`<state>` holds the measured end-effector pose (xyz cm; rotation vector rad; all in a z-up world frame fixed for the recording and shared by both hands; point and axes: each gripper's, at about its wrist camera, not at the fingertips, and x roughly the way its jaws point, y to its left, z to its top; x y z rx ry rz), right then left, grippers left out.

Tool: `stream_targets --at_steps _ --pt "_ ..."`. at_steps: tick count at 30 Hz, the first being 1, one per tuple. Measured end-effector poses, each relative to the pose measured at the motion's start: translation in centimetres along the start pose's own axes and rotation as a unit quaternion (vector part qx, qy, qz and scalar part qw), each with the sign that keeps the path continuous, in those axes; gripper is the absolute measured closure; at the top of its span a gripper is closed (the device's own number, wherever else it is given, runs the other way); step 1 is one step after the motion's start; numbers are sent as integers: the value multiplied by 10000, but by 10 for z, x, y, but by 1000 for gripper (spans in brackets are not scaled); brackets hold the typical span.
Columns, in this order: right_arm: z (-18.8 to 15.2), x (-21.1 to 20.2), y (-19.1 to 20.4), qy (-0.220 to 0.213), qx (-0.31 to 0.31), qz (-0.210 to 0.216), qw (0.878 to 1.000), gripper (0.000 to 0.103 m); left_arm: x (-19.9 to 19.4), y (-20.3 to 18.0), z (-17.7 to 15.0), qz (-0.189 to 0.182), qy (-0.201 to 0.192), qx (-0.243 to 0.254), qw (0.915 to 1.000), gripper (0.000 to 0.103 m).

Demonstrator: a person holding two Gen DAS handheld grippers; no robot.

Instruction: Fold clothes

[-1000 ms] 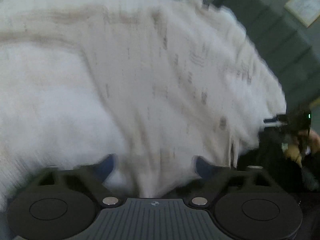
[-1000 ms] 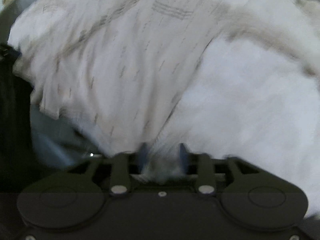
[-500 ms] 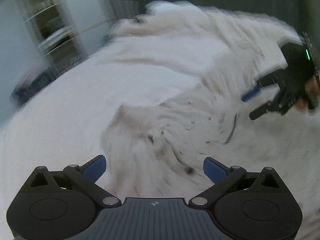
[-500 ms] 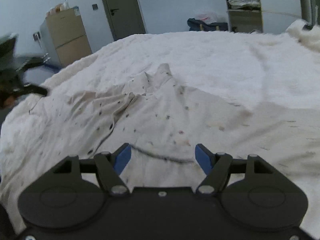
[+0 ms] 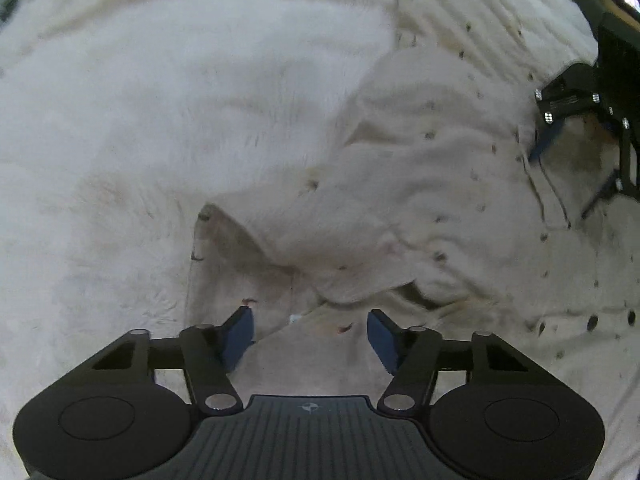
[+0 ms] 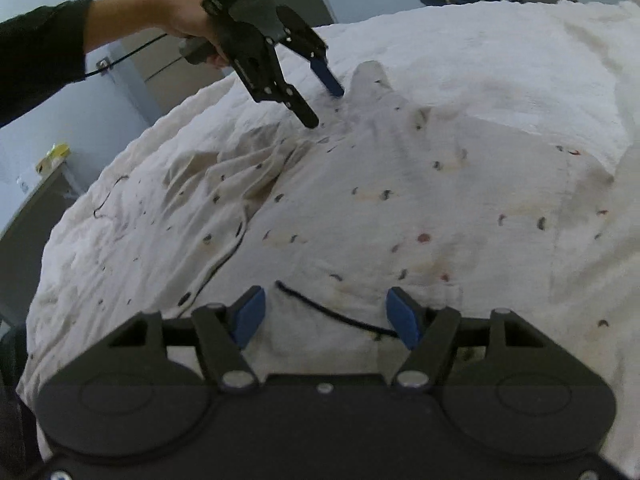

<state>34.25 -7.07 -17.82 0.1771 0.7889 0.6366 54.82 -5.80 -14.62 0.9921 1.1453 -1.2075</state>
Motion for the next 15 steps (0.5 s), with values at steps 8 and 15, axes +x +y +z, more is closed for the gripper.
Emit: stream_targets --at_steps 8,15 --pt "4 -1 -12 -259 209 -270 9991 37 8 23 -6 -1111 482 -505 9914 81" --pt "6 -5 -21 -393 468 -457 9971 37 11 21 -8 -1636 440 -895 9815 46"
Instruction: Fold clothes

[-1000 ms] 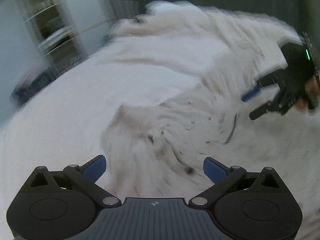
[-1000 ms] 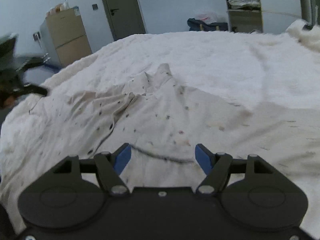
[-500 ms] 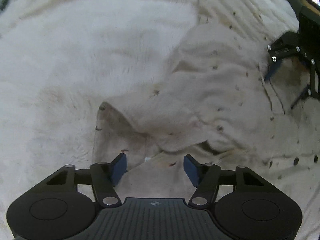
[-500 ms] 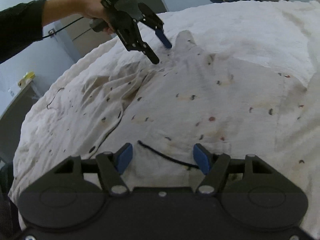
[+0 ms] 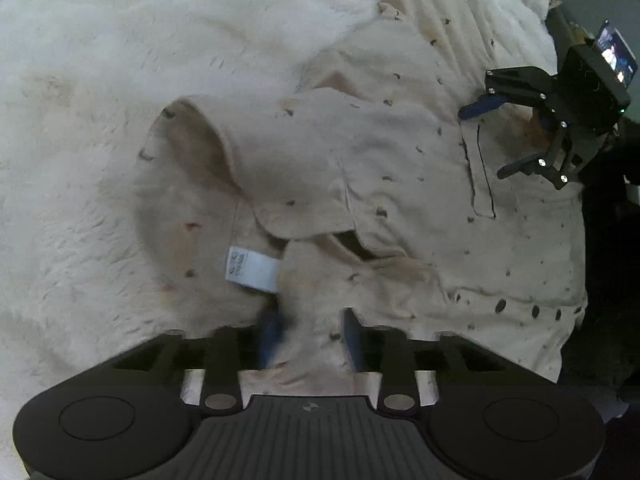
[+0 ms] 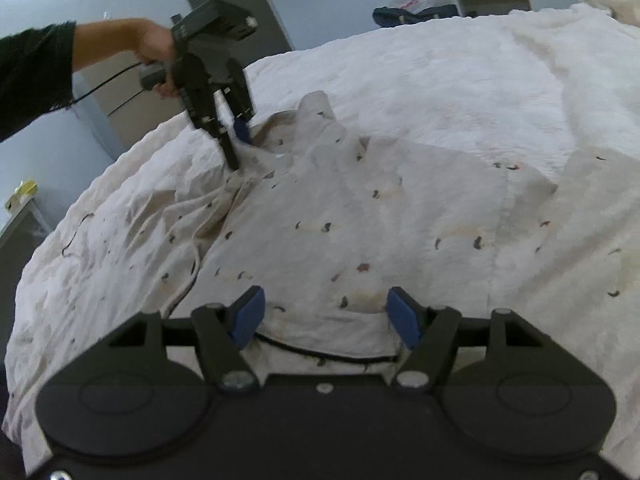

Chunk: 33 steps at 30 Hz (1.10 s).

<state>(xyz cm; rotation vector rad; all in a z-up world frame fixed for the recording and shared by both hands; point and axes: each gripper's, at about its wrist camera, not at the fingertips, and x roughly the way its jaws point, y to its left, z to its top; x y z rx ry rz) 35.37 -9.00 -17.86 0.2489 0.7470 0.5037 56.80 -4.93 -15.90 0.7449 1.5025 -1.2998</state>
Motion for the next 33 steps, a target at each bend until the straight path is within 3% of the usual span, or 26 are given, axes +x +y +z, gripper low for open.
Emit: stream_targets --at_steps 3,5,8,14,20,24,26,28,29,33 --pt "1 0 -5 -12 105 -60 9999 37 10 1 11 160 -185 -81 9997 47" --pt "2 0 -7 -28 135 -56 9999 37 16 0 14 235 -197 -16 9995 71" --pt "2 0 -8 -12 121 -57 9999 37 15 -2 11 347 -296 151 9988 88" --pt "2 1 -10 2 249 -53 9997 34 -11 -4 -19 732 -1274 -98 9891 90" --pt "2 -1 -11 4 310 -64 9995 34 -48 1 -63 946 -2301 -515 9672 95" --pt "2 -1 -11 11 328 -58 9994 34 -50 -1 -64 917 -2336 -484 9668 94" --pt "2 -1 -12 20 355 -52 9994 34 -46 -5 -56 834 -2214 -290 9712 87" --pt "3 -1 -13 17 373 -45 9993 34 -43 -8 -47 683 -2142 -166 9743 22" --pt "3 -1 -13 18 382 -53 9993 34 -40 -11 -43 635 -2113 -78 9753 17" --pt "3 -2 -13 7 379 -90 9992 34 -22 -25 -12 751 -1598 695 9818 18"
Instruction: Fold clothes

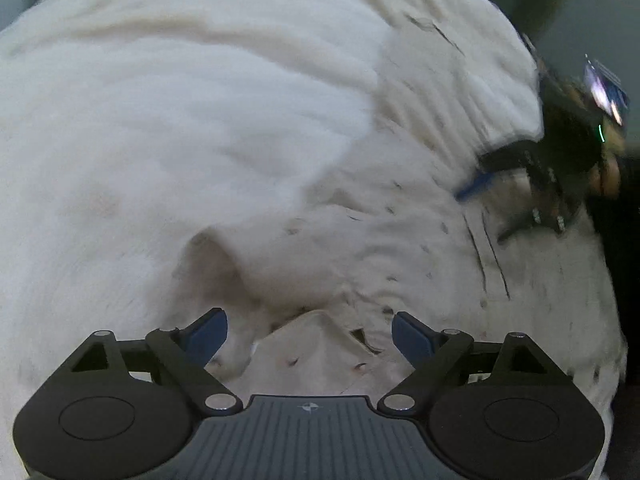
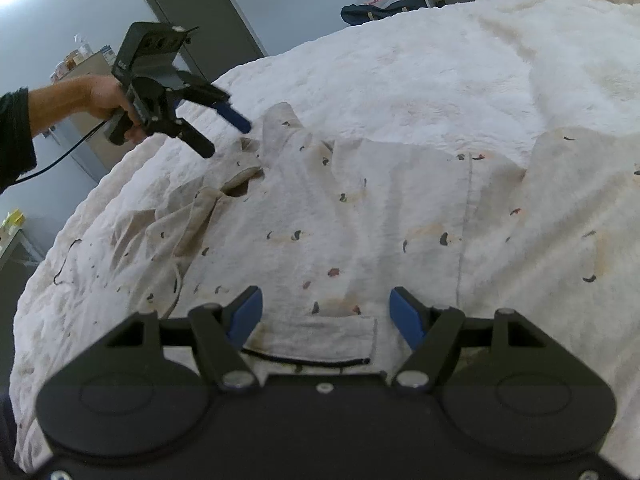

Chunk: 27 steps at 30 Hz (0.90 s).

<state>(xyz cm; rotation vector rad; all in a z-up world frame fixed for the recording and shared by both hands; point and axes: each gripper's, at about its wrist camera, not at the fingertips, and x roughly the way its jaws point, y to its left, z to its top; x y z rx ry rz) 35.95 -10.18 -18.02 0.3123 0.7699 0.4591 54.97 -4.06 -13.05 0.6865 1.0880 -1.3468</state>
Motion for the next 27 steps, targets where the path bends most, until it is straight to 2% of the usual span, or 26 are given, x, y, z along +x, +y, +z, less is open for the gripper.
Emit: stream_targets --at_steps 2,3,5,6,7,8,13,16,18,20,24,27 --pt "0 0 0 -4 -1 -20 10000 34 20 2 9 -67 565 41 9984 25" --pt "0 0 0 -11 -5 -30 10000 34 27 3 11 -78 780 32 9969 34" --pt "1 -1 -1 -23 9 -37 10000 34 37 5 13 -12 1050 5 9945 43" --pt "2 -1 -2 -24 33 -29 10000 34 37 5 13 -14 1063 36 9943 63" --pt "3 -1 -3 -26 54 -22 10000 34 37 5 13 -42 1096 88 9939 90" --pt "3 -1 -4 -25 60 -20 10000 34 36 5 14 -79 1139 110 9934 95" --pt "3 -1 -5 -19 99 -16 9999 34 29 10 9 -252 1211 -254 9920 99" --pt "3 -2 -5 -19 106 -33 9999 34 19 9 7 -137 920 -375 9950 99" --pt "3 -2 -4 -19 107 -46 9999 34 7 13 4 -2 575 -532 9969 99" --pt "3 -2 -3 -12 89 -46 9999 34 -5 20 -1 395 261 -737 9962 99" --pt "2 -1 -1 1 55 -52 10000 34 10 26 -15 852 563 -970 9900 97" --pt "2 -1 -2 13 57 -51 10000 34 27 21 -20 1096 404 -1084 9872 91"
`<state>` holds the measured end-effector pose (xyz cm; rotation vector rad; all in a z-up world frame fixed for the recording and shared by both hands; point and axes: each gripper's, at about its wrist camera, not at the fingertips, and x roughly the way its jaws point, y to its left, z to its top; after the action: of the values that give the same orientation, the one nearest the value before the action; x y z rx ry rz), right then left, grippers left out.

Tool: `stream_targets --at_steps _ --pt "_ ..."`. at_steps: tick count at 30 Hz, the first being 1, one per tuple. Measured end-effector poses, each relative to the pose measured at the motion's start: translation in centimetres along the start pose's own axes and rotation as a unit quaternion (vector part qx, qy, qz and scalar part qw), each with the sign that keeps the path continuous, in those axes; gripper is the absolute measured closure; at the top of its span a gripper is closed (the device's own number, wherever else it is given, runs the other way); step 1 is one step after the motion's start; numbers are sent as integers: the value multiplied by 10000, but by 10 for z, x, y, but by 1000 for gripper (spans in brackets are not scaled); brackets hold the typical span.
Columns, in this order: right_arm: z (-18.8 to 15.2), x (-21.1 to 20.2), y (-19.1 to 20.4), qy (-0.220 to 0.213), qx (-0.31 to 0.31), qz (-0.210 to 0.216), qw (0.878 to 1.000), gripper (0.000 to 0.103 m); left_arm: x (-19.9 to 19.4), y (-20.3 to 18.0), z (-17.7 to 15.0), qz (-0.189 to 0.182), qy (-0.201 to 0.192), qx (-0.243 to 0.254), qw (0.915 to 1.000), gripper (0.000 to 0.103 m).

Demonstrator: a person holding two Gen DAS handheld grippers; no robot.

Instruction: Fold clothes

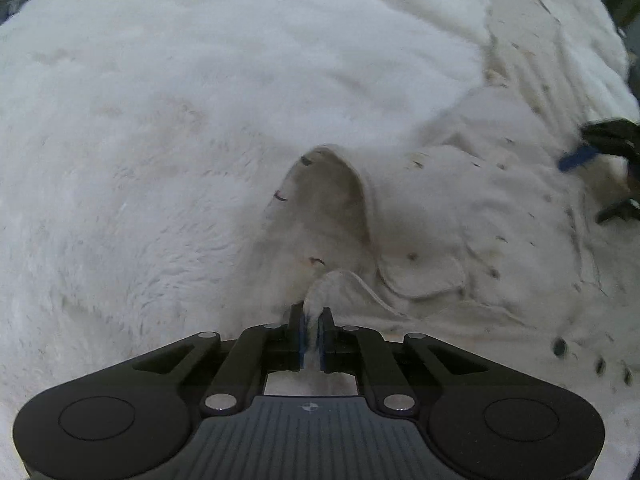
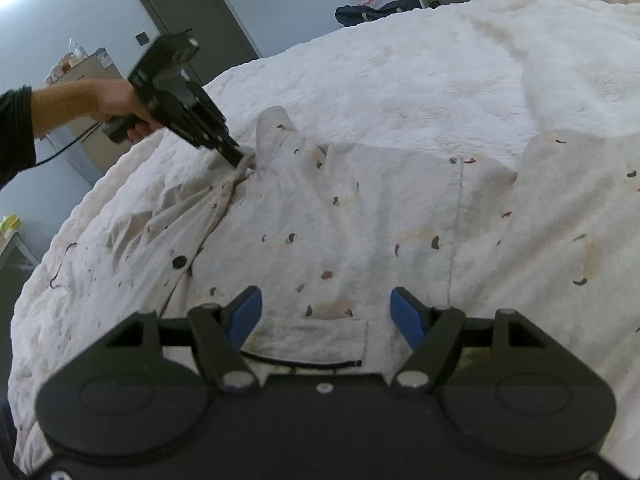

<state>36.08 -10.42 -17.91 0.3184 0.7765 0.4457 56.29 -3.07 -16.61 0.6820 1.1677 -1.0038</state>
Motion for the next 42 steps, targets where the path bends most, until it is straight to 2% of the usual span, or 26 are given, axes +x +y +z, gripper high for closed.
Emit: stream_targets --at_steps 2,4,5,6,7,9,12,16,17,18,19,20,21,25,31,34,35,36,37,38,40,42 --pt "0 -1 0 6 0 2 10000 34 6 -9 -1 284 -48 124 9995 79" --pt "1 -3 0 -8 -12 5 10000 34 -4 -14 -1 628 -234 105 9977 57" --pt "2 -4 0 -19 -17 5 10000 34 -13 -14 -1 703 -394 37 9967 54" --pt "2 -5 0 -29 -21 5 10000 34 -29 -13 -2 506 -678 -135 9963 53" --pt "2 -5 -1 -39 -16 4 10000 34 -42 -12 -3 224 -929 -317 9949 47" --pt "4 -7 -1 -78 6 11 10000 34 -49 -13 -3 -100 -1117 -479 9925 33" --pt "4 -10 -1 -122 25 19 9999 34 -46 -21 1 -338 -1121 -494 9919 32" --pt "5 -13 -2 -176 31 -13 9998 34 -14 -34 17 -635 -938 -365 9929 32" --pt "6 -14 -3 -199 42 -21 9998 34 -7 -36 21 -732 -916 -352 9925 33" --pt "7 -14 -4 -229 58 -29 9997 34 2 -38 26 -828 -798 -317 9929 44" --pt "8 -15 -5 -253 76 -30 9996 34 9 -41 31 -888 -609 -215 9940 77" --pt "9 -15 -5 -253 81 -31 9996 34 14 -44 35 -915 -414 -71 9949 93" --pt "9 -15 -6 -253 99 -38 9996 34 18 -46 40 -943 -219 73 9953 98" --pt "11 -17 -10 -282 134 -13 9995 34 0 -41 47 -887 -239 141 9957 98" --pt "12 -18 -11 -318 171 14 9993 34 4 -47 47 46 -138 336 9993 96" --pt "12 -18 -10 -308 173 23 9994 34 20 -55 48 343 -47 377 9987 95" --pt "12 -19 -10 -304 170 31 9994 33 23 -57 47 391 -28 414 9984 92" --pt "12 -19 -10 -291 146 43 9995 34 20 -61 47 571 -83 393 9976 75" --pt "13 -20 -10 -291 124 51 9995 34 15 -65 45 842 -188 321 9958 64" --pt "14 -22 -9 -290 66 73 9995 34 10 -68 44 1015 -286 255 9941 44" --pt "15 -24 -11 -280 38 64 9996 33 -19 -80 30 1230 -832 14 9889 30" --pt "15 -26 -15 -236 68 17 9997 33 -45 -97 9 1257 -1314 -328 9828 21"
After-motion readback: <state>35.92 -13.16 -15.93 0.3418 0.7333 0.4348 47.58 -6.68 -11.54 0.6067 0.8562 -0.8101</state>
